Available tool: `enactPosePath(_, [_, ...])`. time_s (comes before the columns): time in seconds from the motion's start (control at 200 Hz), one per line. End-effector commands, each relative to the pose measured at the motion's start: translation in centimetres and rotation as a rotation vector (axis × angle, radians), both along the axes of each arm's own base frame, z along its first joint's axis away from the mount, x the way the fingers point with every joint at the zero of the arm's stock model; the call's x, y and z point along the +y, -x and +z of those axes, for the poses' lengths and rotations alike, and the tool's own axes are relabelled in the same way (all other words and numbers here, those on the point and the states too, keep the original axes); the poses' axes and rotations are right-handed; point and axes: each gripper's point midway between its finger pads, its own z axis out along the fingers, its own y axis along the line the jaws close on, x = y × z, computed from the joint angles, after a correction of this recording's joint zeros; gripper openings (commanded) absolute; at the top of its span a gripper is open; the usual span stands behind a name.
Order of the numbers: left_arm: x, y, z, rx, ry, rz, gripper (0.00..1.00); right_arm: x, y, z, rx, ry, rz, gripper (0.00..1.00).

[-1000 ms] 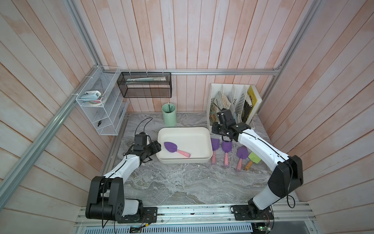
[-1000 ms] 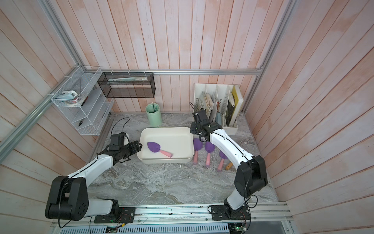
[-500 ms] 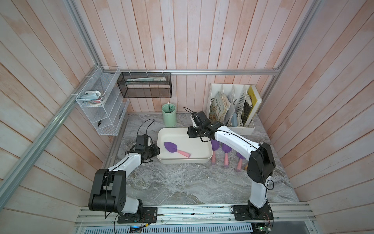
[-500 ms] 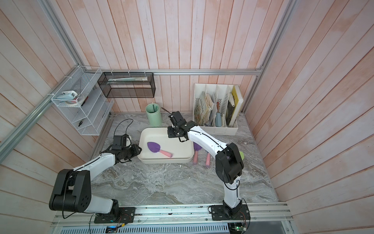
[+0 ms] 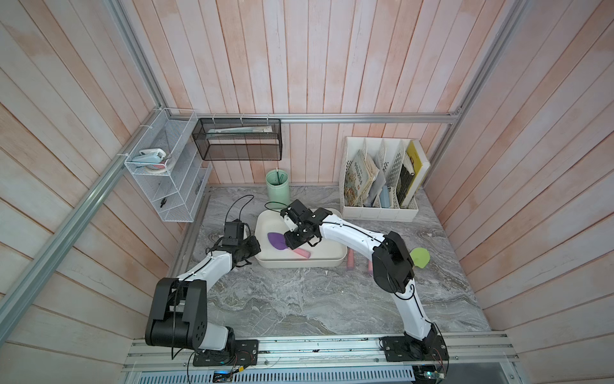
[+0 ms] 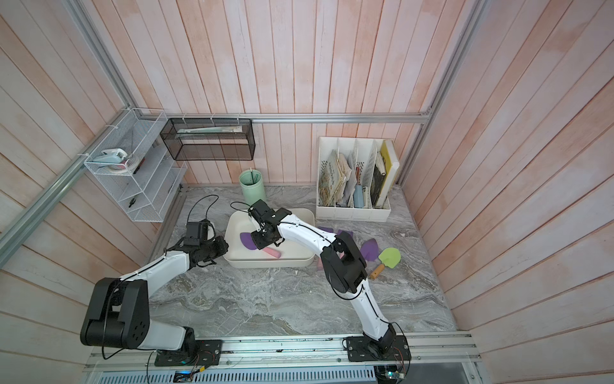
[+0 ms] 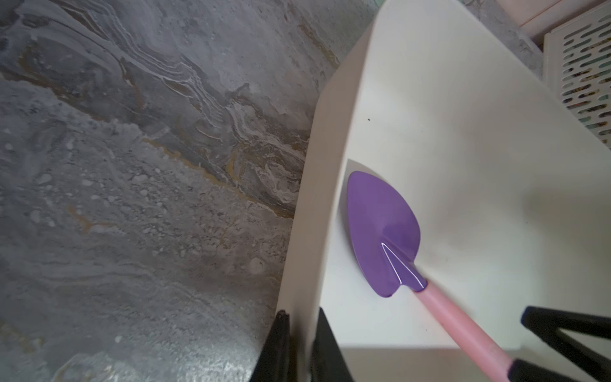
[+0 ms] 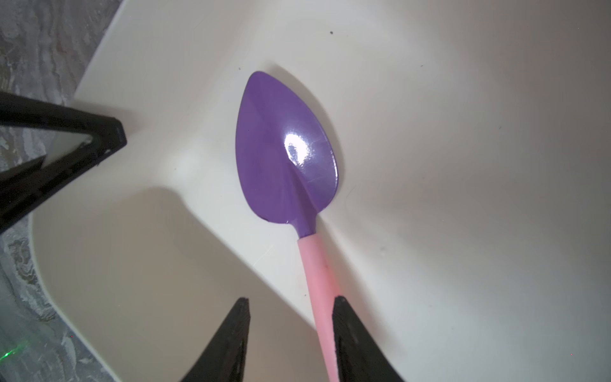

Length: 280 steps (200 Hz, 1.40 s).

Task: Take the shovel out of the storage box
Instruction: Move the storage box to the center of the board, then pick up the shovel from the storage box.

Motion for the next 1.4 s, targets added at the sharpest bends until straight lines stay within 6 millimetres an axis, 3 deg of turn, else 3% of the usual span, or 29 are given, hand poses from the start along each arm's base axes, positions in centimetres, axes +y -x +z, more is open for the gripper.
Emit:
enactPosePath(0.0, [2.4, 1.0, -0.2, 0.026, -0.083, 0.096, 0.13, 0.6, 0.4, 0.7, 0.018, -0.022, 0.05, 0.44])
enactPosePath(0.15, [4.3, 1.5, 0.3, 0.021, -0.108, 0.166, 0.13, 1.5, 0.9, 0.4, 0.025, -0.032, 0.087, 0.44])
enactPosePath(0.325, [4.9, 1.6, 0.6, 0.02, -0.115, 0.162, 0.14, 2.5, 0.9, -0.3, 0.031, -0.039, 0.114, 0.44])
enactPosePath(0.5, [5.8, 1.8, 0.4, 0.035, -0.148, 0.18, 0.26, 3.3, 0.6, -1.5, 0.039, -0.033, 0.134, 0.44])
enactPosePath(0.73, [7.6, 1.9, 0.3, 0.045, -0.16, 0.216, 0.32, 4.0, 0.6, -1.9, 0.036, -0.036, 0.144, 0.44])
enactPosePath(0.875, [7.5, 1.4, 0.8, 0.027, -0.126, 0.213, 0.42, 4.1, 0.1, -3.0, 0.016, -0.013, 0.153, 0.45])
enactPosePath(1.045, [7.4, 1.3, 0.9, 0.021, -0.111, 0.222, 0.64, 5.1, 0.2, -4.3, 0.034, 0.001, 0.204, 0.45])
enactPosePath(1.395, [7.6, 1.4, 0.7, 0.026, -0.112, 0.229, 0.68, 5.7, 0.7, -6.3, 0.041, 0.013, 0.269, 0.45])
